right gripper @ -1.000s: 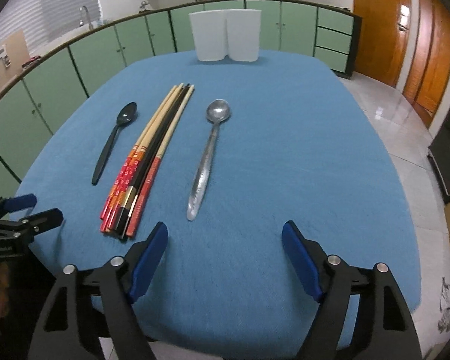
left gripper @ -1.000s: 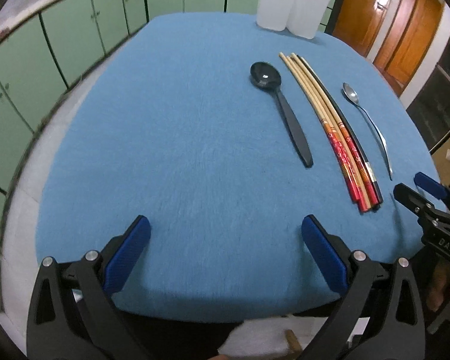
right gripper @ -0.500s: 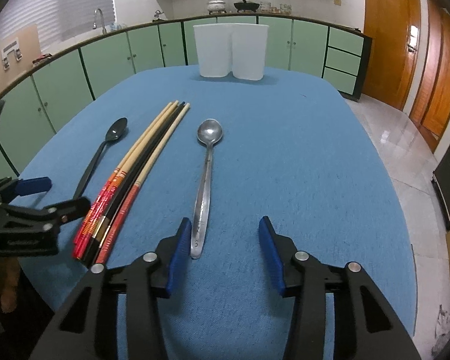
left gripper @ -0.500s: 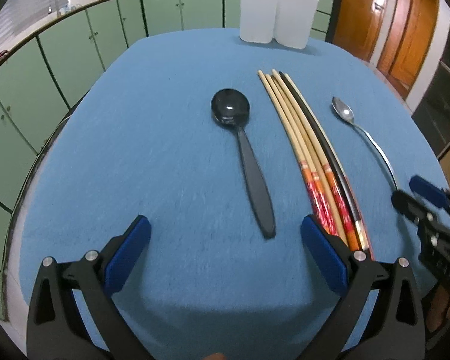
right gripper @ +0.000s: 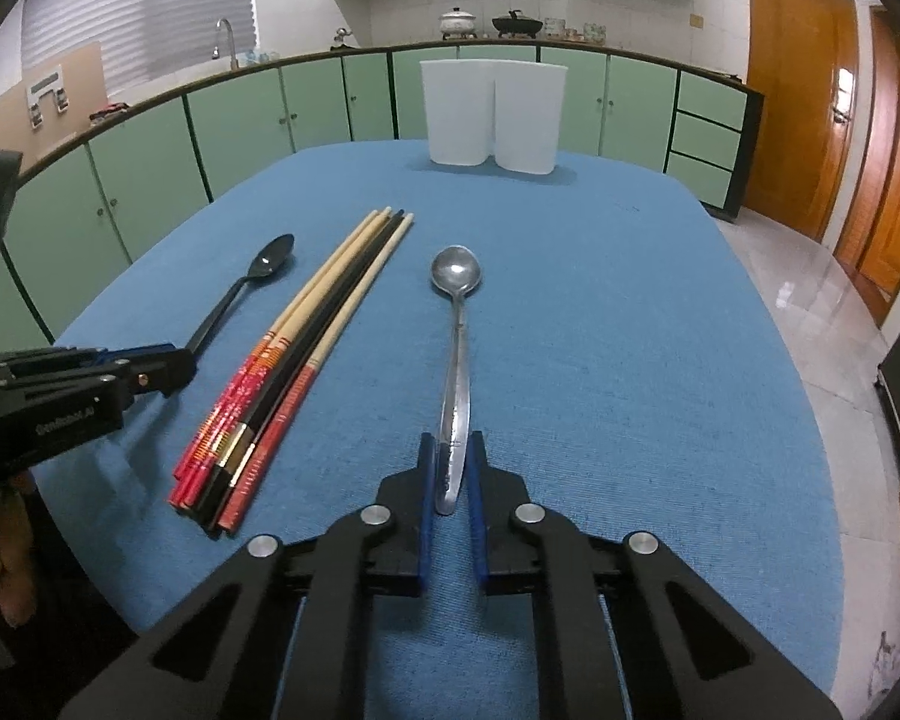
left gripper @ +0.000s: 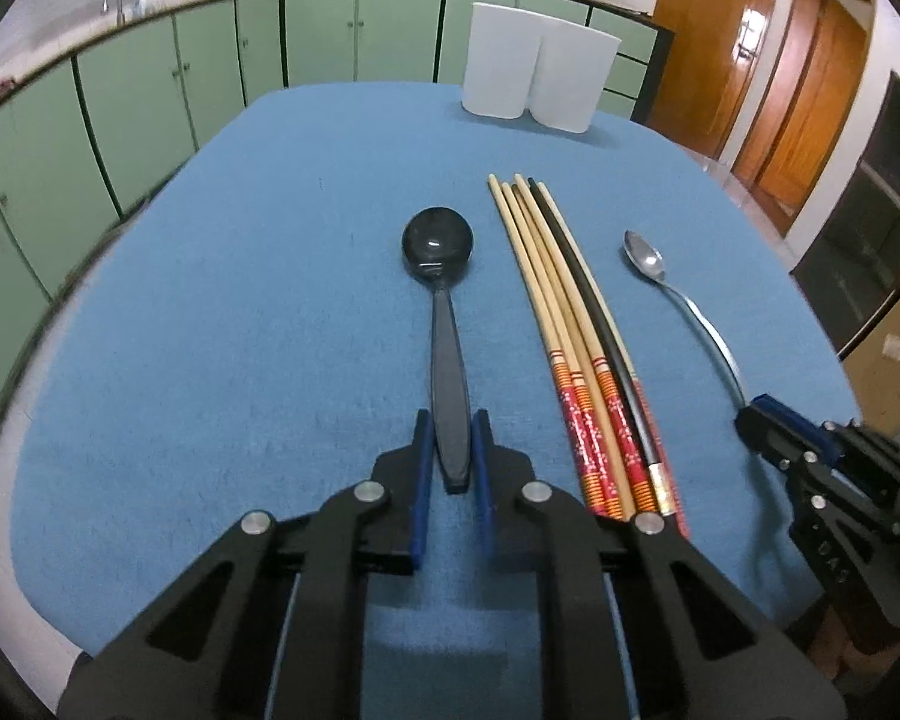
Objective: Organize utensils
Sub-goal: 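Grasp the metal spoon with the right tool while the left tool grasps the black spoon, then carry both spoons into the white holder compartments and open both tools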
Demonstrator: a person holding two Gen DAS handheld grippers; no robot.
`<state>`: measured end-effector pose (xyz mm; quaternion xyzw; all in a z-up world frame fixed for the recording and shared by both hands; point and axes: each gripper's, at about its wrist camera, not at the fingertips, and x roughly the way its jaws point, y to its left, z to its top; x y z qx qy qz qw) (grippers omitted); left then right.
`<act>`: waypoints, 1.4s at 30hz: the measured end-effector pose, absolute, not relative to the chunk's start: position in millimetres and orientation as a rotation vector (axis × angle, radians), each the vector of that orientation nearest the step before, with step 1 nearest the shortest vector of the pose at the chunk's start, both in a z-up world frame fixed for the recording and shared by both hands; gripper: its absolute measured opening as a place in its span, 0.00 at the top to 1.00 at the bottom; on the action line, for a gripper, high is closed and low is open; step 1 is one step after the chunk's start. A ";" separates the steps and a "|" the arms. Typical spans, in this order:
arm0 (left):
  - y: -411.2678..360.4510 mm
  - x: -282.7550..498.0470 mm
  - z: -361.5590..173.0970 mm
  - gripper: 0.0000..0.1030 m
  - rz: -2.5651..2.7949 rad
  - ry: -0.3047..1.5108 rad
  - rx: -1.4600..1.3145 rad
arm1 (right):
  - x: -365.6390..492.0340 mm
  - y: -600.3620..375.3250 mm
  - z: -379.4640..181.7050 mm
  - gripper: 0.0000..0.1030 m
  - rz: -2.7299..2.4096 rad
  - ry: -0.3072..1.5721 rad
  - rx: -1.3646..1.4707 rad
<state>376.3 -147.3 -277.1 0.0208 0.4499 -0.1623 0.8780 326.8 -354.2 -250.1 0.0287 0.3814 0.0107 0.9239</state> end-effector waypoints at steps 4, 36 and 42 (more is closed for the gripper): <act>-138.7 377.1 -264.4 0.89 -0.349 0.962 -0.002 | 327.7 -361.7 -238.3 0.91 0.032 0.787 0.129; -157.6 453.2 -103.0 0.89 -0.559 0.863 0.105 | 404.8 -390.8 -91.0 0.92 0.134 0.852 0.109; -184.9 491.3 -74.8 0.89 -0.576 0.828 0.124 | 439.2 -401.4 -53.1 0.92 0.122 0.832 0.097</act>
